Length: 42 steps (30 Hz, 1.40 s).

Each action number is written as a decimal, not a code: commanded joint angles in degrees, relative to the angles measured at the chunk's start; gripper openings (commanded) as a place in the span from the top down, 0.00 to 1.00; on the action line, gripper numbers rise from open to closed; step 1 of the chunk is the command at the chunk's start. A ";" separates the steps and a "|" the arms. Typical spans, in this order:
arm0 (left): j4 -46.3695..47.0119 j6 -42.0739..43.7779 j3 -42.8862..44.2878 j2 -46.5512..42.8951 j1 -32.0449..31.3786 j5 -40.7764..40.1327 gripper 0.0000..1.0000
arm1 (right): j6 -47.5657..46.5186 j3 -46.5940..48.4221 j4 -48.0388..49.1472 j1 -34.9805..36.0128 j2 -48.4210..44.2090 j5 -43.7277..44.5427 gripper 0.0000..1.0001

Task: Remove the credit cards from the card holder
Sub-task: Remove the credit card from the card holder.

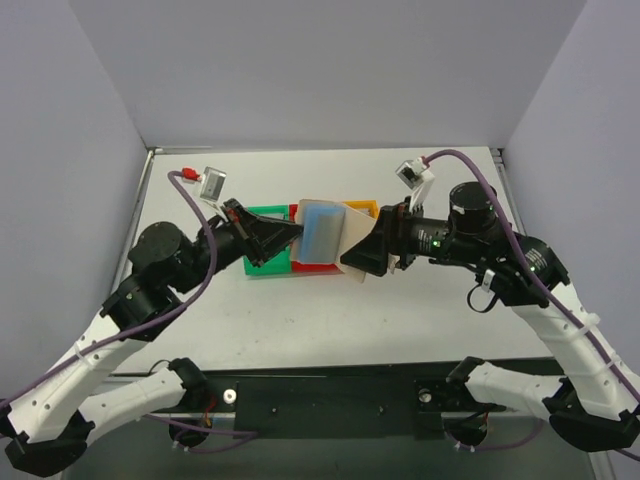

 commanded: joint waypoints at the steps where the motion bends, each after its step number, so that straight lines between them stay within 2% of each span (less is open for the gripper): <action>1: -17.84 11.01 7.49 3.35 -4.15 -13.29 1.00 | -0.51 -0.05 -0.03 -2.23 -1.01 5.81 0.20; 7: -30.78 17.43 15.93 9.67 -13.64 -32.48 1.00 | -1.83 0.73 -2.14 -4.78 -2.24 8.36 0.20; 12: -34.23 21.12 20.24 13.73 -23.38 -47.15 1.00 | -1.92 0.91 -2.32 -4.78 -1.28 8.10 0.20; 14: -33.97 22.09 20.69 14.61 -25.86 -48.67 1.00 | -1.83 0.82 -2.32 -4.78 -0.75 7.49 0.21; 17: -29.33 22.01 18.68 12.78 -26.04 -46.48 1.00 | -1.66 0.47 -2.23 -4.78 -0.22 7.05 0.21; 20: -29.64 22.36 19.01 13.72 -26.13 -45.33 1.00 | -1.39 0.21 -1.44 -4.52 0.22 7.04 0.21; 24: -31.69 24.20 22.62 18.03 -30.87 -50.16 1.00 | -1.74 1.08 -1.53 -2.94 2.06 8.80 0.23; 28: -27.04 24.38 20.78 15.51 -32.11 -47.62 1.00 | -2.44 1.26 -1.53 -2.59 3.64 8.89 0.24; 33: -20.70 22.71 15.87 9.52 -31.41 -41.75 1.00 | -5.34 1.00 -1.44 -2.67 2.86 7.40 0.23; 42: -14.37 18.76 9.97 1.26 -25.88 -24.70 1.00 | -11.14 2.75 -0.21 -3.82 1.71 -7.09 0.23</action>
